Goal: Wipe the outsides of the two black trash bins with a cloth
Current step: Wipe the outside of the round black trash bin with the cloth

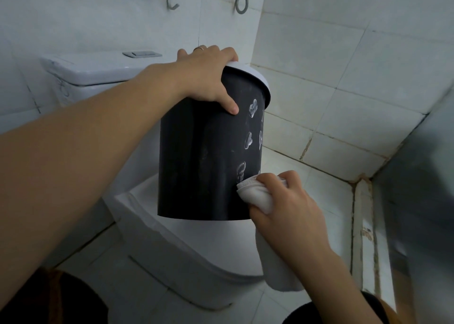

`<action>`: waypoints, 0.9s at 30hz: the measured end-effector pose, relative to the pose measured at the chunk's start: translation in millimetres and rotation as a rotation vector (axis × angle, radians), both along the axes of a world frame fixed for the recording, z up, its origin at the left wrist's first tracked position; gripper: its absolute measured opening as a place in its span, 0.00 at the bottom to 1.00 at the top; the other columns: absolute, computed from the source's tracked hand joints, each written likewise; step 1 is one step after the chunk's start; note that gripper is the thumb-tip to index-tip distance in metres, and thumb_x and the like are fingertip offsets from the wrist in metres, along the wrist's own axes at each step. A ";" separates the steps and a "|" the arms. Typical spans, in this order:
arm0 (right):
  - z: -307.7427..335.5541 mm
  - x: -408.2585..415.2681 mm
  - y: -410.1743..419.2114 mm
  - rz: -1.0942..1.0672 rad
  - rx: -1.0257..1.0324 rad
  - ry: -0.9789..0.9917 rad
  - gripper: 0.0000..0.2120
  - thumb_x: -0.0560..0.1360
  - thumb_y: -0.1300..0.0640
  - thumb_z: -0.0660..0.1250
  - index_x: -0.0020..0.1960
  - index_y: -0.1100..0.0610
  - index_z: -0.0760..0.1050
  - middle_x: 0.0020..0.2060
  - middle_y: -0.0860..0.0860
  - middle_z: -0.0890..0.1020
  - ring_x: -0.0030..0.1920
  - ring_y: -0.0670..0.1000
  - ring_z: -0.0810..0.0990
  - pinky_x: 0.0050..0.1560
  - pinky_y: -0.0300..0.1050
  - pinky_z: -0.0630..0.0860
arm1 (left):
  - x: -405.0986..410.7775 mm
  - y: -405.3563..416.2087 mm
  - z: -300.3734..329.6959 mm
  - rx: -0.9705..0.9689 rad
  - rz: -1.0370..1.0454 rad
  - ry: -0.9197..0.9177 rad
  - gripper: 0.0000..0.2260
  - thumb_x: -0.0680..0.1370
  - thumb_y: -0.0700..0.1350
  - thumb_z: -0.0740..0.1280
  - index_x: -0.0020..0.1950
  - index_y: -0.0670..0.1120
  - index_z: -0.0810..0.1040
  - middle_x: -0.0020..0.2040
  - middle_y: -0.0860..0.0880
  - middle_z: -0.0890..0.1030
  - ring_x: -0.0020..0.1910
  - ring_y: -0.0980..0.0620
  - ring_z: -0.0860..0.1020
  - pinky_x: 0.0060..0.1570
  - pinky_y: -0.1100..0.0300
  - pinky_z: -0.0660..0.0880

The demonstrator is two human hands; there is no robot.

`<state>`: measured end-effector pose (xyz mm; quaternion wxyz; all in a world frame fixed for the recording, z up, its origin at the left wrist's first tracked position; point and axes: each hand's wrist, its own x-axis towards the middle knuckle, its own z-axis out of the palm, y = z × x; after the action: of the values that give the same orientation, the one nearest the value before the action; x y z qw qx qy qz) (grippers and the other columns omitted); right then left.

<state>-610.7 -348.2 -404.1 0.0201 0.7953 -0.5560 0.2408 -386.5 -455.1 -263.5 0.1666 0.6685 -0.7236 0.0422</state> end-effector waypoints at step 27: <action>3.8 1.4 -13.0 0.000 -0.020 -0.111 0.15 0.72 0.45 0.67 0.58 0.42 0.72 0.53 0.46 0.70 0.46 0.53 0.77 0.37 0.44 0.70 | -9.1 3.6 0.9 -0.007 -0.027 -0.035 0.44 0.61 0.65 0.78 0.72 0.55 0.64 0.66 0.49 0.71 0.68 0.44 0.66 0.64 0.44 0.60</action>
<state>-609.3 -361.2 -400.3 -0.0029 0.7805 -0.5538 0.2901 -395.6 -451.5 -262.6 0.1567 0.6572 -0.7353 0.0544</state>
